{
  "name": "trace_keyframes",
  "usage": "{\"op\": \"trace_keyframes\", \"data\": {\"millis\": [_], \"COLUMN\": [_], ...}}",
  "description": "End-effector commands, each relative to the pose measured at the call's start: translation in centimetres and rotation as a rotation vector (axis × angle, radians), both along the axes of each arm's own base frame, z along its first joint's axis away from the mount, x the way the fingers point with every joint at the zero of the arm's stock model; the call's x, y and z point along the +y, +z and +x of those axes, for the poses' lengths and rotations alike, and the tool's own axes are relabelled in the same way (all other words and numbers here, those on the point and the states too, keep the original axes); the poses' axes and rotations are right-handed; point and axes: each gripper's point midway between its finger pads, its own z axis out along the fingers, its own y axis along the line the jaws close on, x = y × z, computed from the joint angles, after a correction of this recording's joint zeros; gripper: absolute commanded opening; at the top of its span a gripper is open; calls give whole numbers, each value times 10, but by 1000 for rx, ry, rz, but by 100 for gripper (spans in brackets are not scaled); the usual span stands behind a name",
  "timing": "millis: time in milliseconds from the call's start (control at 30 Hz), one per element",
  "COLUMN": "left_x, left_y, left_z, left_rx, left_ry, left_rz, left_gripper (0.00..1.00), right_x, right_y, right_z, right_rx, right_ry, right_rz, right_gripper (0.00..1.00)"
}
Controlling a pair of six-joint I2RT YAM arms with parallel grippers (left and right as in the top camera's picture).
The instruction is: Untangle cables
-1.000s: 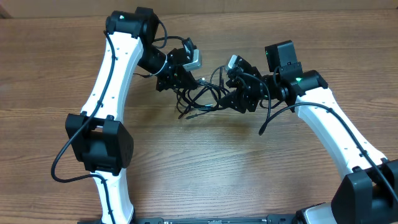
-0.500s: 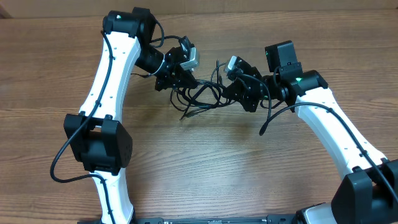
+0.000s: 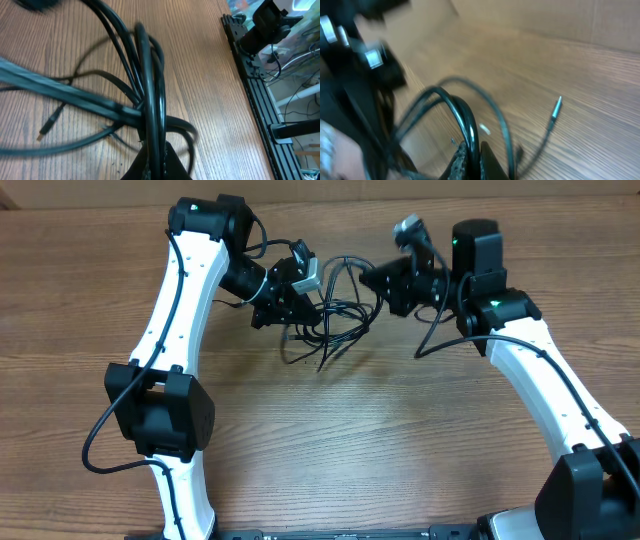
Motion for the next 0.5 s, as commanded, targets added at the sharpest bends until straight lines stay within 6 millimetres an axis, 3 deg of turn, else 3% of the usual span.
{"op": "trace_keyframes", "data": {"millis": [0, 167, 467], "left_x": [-9, -8, 4], "left_y": [4, 3, -9], "left_z": [-5, -5, -4], "left_rx": [12, 18, 35], "left_ry": [-16, -11, 12], "left_rz": [-36, -24, 78], "left_gripper": [4, 4, 4], "right_x": [-1, -11, -46], "right_y": [42, 54, 45], "right_z": [2, 13, 34], "right_rx": [149, 266, 435], "right_ry": [-82, -172, -391], "right_rz": [204, 326, 425], "right_gripper": [4, 4, 4]}}
